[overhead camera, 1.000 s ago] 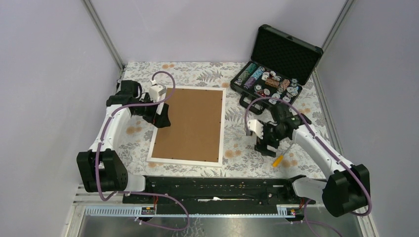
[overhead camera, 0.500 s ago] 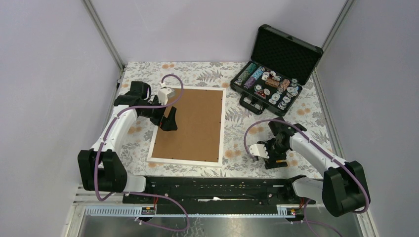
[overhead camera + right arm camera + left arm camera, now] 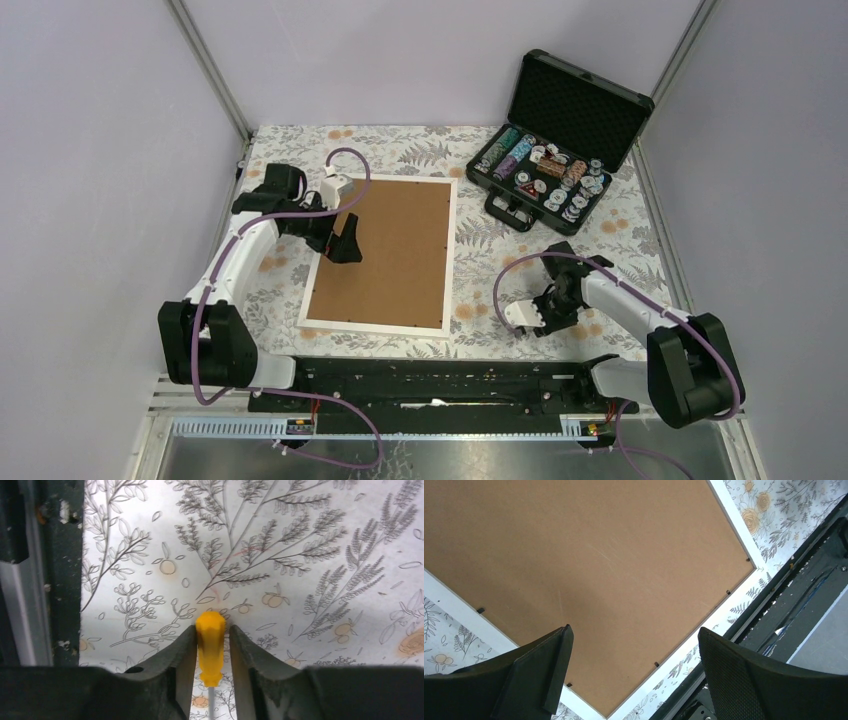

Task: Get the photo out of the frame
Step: Pick up the screwdriver from the center of the board.

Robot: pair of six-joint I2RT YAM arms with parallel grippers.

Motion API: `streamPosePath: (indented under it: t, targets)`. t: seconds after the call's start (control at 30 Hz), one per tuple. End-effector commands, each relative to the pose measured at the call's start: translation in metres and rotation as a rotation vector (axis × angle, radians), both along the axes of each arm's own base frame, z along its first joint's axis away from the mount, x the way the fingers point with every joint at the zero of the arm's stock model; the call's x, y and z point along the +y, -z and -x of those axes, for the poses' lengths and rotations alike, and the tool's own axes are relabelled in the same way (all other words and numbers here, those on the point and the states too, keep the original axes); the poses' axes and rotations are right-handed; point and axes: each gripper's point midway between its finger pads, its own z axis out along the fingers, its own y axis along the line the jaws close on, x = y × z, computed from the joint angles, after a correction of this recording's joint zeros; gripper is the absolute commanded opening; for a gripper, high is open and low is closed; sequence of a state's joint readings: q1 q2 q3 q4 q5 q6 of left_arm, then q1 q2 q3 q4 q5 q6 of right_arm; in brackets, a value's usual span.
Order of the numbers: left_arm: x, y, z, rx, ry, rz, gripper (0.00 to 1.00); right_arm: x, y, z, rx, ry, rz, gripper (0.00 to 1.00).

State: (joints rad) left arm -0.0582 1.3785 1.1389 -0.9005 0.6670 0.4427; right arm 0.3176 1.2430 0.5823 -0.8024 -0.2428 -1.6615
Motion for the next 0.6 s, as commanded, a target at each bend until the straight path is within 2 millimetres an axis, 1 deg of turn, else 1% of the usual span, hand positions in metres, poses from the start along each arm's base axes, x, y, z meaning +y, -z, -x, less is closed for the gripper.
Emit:
streamPosePath:
  t: [0.0, 0.03, 0.1, 0.13, 0.2, 0.3, 0.4, 0.47, 0.53, 0.57]
  targets:
    - [-0.013, -0.018, -0.011, -0.041, 0.010, 0.081, 0.99, 0.000, 0.020, 0.006, 0.037, -0.029, -0.002, 0.28]
    - [-0.014, -0.020, -0.011, -0.045, 0.006, 0.089, 0.99, 0.003, 0.018, 0.003, 0.037, -0.020, -0.015, 0.22]
    - [-0.018, -0.025, -0.010, -0.049, 0.008, 0.115, 0.99, 0.016, 0.007, -0.012, 0.027, 0.033, -0.060, 0.16]
    - [-0.019, -0.027, -0.009, -0.052, 0.007, 0.127, 0.99, 0.024, -0.002, -0.022, 0.022, 0.067, -0.089, 0.11]
    - [-0.023, -0.033, -0.008, -0.056, 0.002, 0.156, 0.99, 0.045, -0.027, -0.039, 0.039, 0.154, -0.172, 0.00]
    - [-0.029, -0.042, -0.007, -0.034, -0.018, 0.226, 0.99, 0.085, -0.077, -0.063, 0.094, 0.310, -0.338, 0.00]
    - [-0.038, -0.055, -0.002, 0.007, -0.039, 0.338, 0.99, 0.131, -0.132, -0.075, 0.205, 0.449, -0.546, 0.00]
    - [-0.046, -0.064, 0.004, 0.039, -0.032, 0.411, 0.99, 0.143, -0.153, -0.087, 0.171, 0.409, -0.596, 0.00]
    - [-0.055, -0.079, 0.015, 0.041, 0.029, 0.492, 0.99, 0.151, -0.162, -0.095, 0.153, 0.386, -0.609, 0.00]
    - [-0.057, -0.086, 0.020, 0.020, 0.063, 0.517, 0.99, 0.155, -0.164, -0.097, 0.153, 0.376, -0.610, 0.00]
